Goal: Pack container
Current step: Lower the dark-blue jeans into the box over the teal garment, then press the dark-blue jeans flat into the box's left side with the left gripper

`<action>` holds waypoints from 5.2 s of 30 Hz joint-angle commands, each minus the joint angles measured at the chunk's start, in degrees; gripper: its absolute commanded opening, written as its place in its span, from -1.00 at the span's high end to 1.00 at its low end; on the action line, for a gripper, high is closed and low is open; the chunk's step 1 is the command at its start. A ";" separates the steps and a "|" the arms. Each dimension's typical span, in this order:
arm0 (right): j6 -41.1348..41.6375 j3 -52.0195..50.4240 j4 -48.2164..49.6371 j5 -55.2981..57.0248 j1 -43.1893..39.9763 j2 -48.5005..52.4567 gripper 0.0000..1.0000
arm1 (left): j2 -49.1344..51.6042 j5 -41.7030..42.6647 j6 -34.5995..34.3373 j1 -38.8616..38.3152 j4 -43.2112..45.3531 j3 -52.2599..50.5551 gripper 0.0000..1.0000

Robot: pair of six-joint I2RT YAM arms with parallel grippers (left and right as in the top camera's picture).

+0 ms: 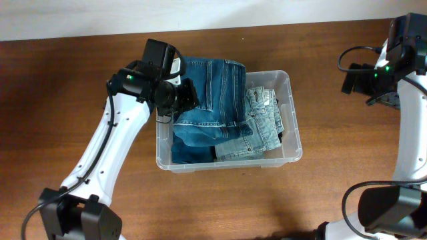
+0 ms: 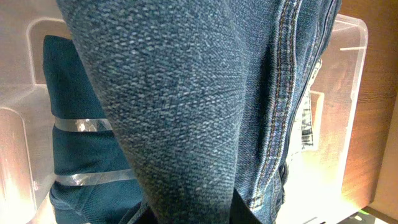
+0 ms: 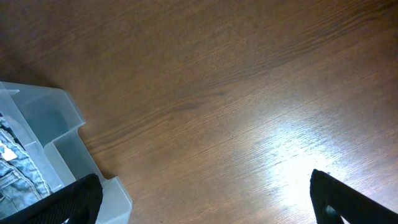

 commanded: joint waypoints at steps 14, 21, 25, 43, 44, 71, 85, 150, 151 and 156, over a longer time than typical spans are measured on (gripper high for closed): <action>0.31 0.17 0.00 0.72 -0.33 0.09 -0.98 | -10.71 11.30 -1.75 -0.44 2.62 -0.74 0.99; 0.28 0.17 0.00 0.72 -0.33 0.09 -0.97 | -10.73 12.46 -2.58 -0.46 2.38 -0.76 0.99; 0.31 0.17 0.00 0.72 -0.31 0.09 -0.97 | -10.73 12.24 -2.54 -0.46 0.33 -0.76 0.99; 0.31 0.17 0.00 0.72 -0.33 0.09 -0.97 | -10.62 -0.68 -0.98 -0.61 -1.46 -7.48 0.99; 0.31 0.17 0.00 0.72 -0.33 0.09 -0.97 | -10.62 -1.81 -0.98 -0.61 -1.46 -7.89 0.99; 0.28 0.17 0.00 0.72 -0.33 0.09 -0.97 | -11.39 -20.20 11.02 -4.90 -5.70 -0.55 0.15; 0.28 0.17 0.00 0.72 -0.33 0.09 -0.97 | -3.72 -26.38 7.74 -13.92 -15.15 -0.76 0.96; 0.28 0.17 0.00 0.72 -0.33 0.09 -0.97 | 1.16 -32.83 8.61 -21.73 1.09 6.19 0.99; 0.31 0.17 0.00 0.72 -0.33 0.09 -0.97 | 1.16 -35.41 8.61 -21.73 1.40 6.14 0.99; 0.28 0.17 0.00 0.72 -0.33 0.09 -0.97 | 2.60 -42.21 8.63 -21.05 2.25 5.90 0.99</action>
